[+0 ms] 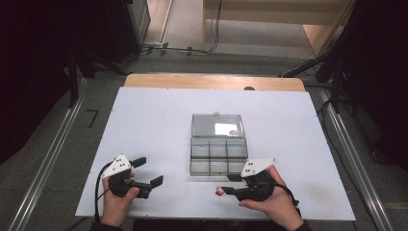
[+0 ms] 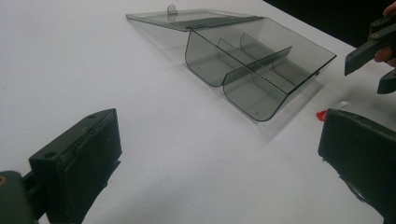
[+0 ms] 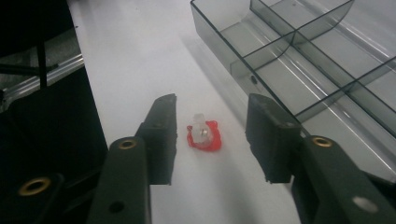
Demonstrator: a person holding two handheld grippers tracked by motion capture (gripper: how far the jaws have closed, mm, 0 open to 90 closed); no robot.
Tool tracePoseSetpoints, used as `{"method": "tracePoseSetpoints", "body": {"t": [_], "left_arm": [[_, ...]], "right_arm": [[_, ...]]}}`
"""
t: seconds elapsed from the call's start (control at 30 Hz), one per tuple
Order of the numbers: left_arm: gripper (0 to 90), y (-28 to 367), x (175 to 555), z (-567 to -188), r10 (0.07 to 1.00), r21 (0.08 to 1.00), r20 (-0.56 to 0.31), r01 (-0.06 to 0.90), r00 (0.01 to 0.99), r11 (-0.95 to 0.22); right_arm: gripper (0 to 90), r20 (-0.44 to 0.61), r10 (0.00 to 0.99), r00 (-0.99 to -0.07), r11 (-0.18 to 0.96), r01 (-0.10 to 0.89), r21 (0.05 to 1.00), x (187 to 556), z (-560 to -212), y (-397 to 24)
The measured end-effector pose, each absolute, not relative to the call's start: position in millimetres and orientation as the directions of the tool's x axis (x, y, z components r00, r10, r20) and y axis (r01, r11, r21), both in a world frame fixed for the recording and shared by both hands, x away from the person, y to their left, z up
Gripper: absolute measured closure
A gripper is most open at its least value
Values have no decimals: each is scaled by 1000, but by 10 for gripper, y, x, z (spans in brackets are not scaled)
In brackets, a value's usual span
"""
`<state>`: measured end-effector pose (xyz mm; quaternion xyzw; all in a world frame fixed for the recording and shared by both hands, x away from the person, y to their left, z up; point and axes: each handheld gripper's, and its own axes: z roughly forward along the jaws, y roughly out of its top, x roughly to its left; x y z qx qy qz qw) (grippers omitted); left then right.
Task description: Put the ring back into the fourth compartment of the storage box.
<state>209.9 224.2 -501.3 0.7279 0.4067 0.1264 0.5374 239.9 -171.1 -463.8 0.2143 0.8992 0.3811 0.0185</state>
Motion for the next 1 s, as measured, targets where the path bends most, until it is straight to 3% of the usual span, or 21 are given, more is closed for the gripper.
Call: {"method": "tracePoseSetpoints", "body": {"t": [0.37,1.0], "left_arm": [[0,2246,2103,-5026,724,884,-258,459,640,-91],[0,2253,2111,-5035,725,882,-255,461,639,-97]], "right_arm": [[689,168,401,-901,624,403,669,2401,-4746,-1585],[791,168,414,-894,643,419,641,2419,-4869,-1529]]}}
